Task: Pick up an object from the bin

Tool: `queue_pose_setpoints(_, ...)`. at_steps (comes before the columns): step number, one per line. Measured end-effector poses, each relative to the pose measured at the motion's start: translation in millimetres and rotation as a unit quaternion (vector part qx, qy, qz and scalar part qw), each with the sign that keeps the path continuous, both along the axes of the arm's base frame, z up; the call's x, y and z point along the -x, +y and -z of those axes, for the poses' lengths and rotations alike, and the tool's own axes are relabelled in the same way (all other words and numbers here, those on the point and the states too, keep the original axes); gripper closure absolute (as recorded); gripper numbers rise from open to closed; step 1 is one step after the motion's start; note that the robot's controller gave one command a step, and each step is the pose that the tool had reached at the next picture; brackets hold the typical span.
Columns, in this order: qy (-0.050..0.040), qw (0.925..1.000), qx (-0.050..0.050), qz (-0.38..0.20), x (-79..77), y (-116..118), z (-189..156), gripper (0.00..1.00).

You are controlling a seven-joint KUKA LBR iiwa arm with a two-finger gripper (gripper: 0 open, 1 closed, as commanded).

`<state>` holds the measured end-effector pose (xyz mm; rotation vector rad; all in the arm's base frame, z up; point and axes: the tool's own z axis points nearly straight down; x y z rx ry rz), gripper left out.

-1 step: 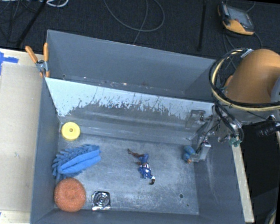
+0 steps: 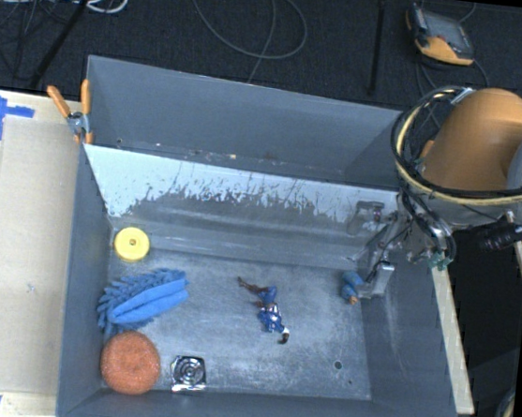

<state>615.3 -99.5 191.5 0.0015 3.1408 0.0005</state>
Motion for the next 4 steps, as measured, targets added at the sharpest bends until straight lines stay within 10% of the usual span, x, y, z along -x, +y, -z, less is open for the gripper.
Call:
queue_pose_setpoints(2, 0.0012, 0.9996, 0.0, 0.029, 3.9, 116, 108, 0.0)
queue_pose_setpoints(3, 0.0003, 1.0, 0.0, -0.004, 14.3, 69, 118, 1.0)
queue_pose_setpoints(4, 0.0002, 1.0, 0.0, -0.004, 14.3, 70, 118, 1.0)
